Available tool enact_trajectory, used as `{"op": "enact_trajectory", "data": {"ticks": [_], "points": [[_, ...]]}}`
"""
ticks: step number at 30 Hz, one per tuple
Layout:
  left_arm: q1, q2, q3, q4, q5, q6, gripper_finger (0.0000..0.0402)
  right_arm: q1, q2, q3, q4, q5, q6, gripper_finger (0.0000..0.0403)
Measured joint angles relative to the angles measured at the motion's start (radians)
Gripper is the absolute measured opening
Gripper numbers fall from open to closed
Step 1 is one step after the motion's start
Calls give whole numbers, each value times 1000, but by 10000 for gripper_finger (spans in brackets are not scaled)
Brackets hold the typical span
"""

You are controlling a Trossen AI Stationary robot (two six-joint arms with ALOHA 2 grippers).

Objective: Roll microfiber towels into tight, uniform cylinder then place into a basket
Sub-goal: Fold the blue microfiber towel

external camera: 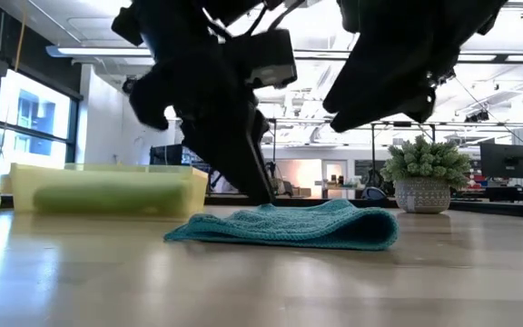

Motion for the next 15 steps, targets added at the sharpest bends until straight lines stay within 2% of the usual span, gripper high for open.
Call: {"op": "enact_trajectory", "data": {"ticks": [6, 9, 15], "points": [[0, 17, -1, 1, 5, -25, 94, 30, 0, -1, 20, -144, 25, 133], [1, 30, -1, 24, 5, -40, 94, 38, -2, 0, 73, -148, 22, 133], [3, 55, -2, 29, 4, -57, 94, 35, -2, 0, 58, -150, -168, 133]]}}
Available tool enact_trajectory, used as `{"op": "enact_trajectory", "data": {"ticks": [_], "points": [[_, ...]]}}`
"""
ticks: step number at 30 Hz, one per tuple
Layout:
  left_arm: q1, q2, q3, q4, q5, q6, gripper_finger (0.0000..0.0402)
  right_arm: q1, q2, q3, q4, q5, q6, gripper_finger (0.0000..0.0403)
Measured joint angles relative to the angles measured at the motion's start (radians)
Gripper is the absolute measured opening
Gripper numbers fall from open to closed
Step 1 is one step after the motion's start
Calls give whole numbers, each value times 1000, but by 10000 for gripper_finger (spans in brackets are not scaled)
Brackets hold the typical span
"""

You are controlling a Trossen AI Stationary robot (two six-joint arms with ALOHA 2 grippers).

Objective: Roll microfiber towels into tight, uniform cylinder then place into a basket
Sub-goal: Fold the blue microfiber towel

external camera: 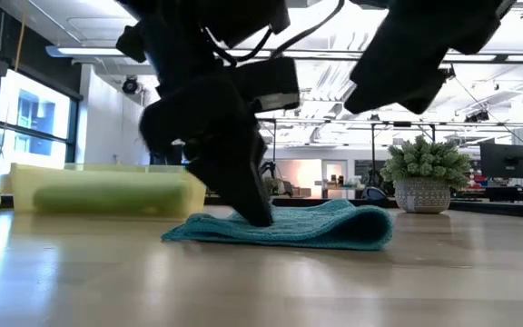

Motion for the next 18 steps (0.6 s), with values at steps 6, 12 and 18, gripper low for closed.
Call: {"op": "enact_trajectory", "data": {"ticks": [6, 12, 18], "points": [[32, 8, 4, -6, 3, 8, 94, 0, 0, 0, -3, -2, -128, 133], [87, 8, 3, -4, -1, 1, 94, 0, 0, 0, -3, -2, -149, 133], [116, 2, 5, -9, -5, 1, 94, 0, 0, 0, -3, -2, -148, 133]]}}
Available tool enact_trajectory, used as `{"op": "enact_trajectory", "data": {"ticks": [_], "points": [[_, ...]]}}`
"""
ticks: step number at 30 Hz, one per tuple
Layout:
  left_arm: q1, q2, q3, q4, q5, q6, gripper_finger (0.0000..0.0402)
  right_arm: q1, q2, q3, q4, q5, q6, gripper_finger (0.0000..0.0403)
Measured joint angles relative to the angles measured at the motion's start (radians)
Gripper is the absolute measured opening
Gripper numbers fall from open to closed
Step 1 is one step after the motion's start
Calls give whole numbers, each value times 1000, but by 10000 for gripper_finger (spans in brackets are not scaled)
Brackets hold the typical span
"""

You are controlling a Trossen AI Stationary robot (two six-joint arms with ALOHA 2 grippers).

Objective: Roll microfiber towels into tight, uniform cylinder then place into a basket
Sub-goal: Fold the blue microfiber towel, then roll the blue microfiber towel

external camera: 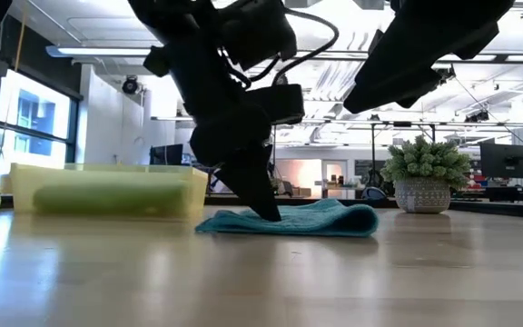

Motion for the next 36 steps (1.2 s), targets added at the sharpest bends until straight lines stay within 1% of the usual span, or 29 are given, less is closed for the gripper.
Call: {"op": "enact_trajectory", "data": {"ticks": [5, 10, 12, 15, 20, 22, 25, 27, 28, 32, 36], "points": [[-13, -55, 24, -2, 0, 0, 94, 0, 0, 0, 0, 0, 0, 133], [-62, -107, 29, -57, 55, 0, 94, 0, 0, 0, 1, 0, 0, 133], [-86, -117, 28, -87, 56, 16, 94, -1, 0, 0, 3, 5, -4, 133], [-116, -116, 21, -165, 54, 83, 94, -7, 0, 0, 16, 22, -3, 133], [-137, -101, -11, -216, 41, 247, 94, -10, 0, 0, 28, 22, 1, 133], [-139, -101, -19, -185, 9, 329, 94, -10, 1, 0, 28, 22, 1, 133], [-139, -102, -24, -193, -63, 447, 94, -13, 1, 0, 34, 25, 0, 133], [-139, -102, -23, -202, -77, 503, 94, -22, 1, 0, 30, 27, -4, 133], [-139, -102, -23, -217, -78, 523, 94, -28, 1, 0, 14, 13, -3, 133], [-140, -102, -23, -277, -78, 604, 97, -45, 1, 0, -60, -109, -18, 138], [-141, -102, -23, -284, -95, 625, 103, -61, -6, 0, -97, -252, -97, 156]]}}
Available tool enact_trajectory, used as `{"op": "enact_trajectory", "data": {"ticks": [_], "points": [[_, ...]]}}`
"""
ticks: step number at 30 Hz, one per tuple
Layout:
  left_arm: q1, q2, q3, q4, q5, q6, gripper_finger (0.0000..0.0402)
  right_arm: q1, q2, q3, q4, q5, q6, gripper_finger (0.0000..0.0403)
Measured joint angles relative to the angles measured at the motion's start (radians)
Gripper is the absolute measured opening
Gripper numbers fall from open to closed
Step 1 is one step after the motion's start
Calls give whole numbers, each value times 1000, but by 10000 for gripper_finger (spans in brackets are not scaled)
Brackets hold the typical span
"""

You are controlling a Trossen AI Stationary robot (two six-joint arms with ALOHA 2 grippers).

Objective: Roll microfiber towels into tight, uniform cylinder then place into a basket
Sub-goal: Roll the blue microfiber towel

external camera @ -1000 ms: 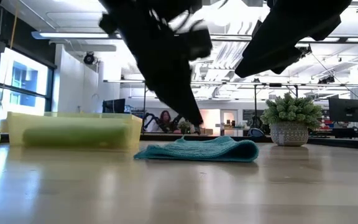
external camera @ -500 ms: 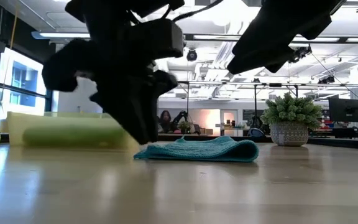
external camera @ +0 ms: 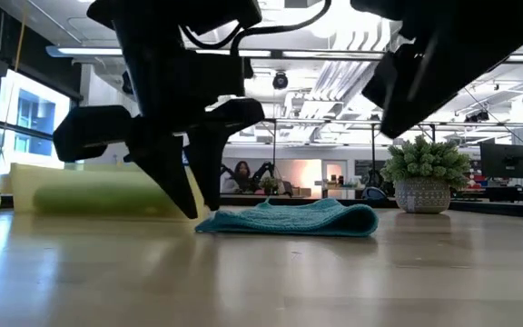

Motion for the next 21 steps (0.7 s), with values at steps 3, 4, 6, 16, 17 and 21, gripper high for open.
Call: {"op": "enact_trajectory", "data": {"ticks": [3, 4, 6, 16, 17, 21], "points": [[0, 0, 0, 1, -66, -22, 110, -13, -29, 0, -39, -85, -38, 178], [-1, 0, 0, 1, -93, -31, 113, -18, -44, 0, -56, -104, -40, 186], [-4, 0, 0, -2, -140, -55, 120, -26, -81, 0, -118, -121, -41, 203], [-17, -1, 1, 136, -421, -377, 138, -46, -350, 0, -500, -112, 94, 236], [-19, -4, 3, 142, -423, -386, 137, -46, -373, 0, -501, -95, 101, 236], [-37, -45, 18, 93, -270, -307, 129, -46, -443, 0, -496, -26, 139, 236]]}}
